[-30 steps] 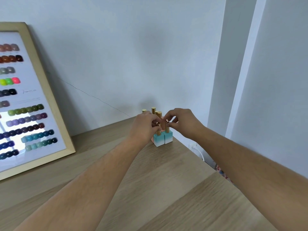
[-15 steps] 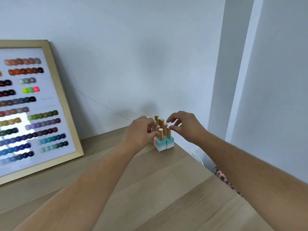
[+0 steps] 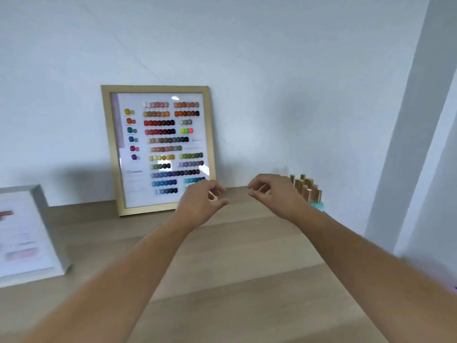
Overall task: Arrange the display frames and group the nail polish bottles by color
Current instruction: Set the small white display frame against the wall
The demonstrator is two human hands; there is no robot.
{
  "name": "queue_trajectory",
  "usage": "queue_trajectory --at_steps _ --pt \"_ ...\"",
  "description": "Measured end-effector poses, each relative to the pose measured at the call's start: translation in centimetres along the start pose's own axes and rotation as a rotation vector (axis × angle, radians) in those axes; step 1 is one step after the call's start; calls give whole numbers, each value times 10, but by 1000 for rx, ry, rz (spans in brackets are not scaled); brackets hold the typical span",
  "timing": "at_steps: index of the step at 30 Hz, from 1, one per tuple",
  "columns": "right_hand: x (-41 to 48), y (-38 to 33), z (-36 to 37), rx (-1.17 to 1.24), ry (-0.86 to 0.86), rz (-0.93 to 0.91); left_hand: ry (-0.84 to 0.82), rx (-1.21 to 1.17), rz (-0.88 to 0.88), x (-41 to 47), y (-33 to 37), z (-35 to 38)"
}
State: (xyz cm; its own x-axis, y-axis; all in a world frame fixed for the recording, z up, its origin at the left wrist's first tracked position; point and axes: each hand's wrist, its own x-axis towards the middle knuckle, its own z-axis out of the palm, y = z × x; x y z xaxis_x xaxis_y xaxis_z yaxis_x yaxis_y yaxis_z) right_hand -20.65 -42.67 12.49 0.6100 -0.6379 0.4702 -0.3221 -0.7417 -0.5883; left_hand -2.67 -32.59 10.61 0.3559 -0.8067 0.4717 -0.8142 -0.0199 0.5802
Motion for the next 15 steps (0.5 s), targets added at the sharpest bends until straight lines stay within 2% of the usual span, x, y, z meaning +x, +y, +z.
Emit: queue_trajectory --at_steps 9,15 --pt "-14 -107 120 203 -203 -140 212 84 -244 -105 -77 -114" --pt "-26 -154 197 269 -329 -189 509 182 -391 -180 -139 -178"
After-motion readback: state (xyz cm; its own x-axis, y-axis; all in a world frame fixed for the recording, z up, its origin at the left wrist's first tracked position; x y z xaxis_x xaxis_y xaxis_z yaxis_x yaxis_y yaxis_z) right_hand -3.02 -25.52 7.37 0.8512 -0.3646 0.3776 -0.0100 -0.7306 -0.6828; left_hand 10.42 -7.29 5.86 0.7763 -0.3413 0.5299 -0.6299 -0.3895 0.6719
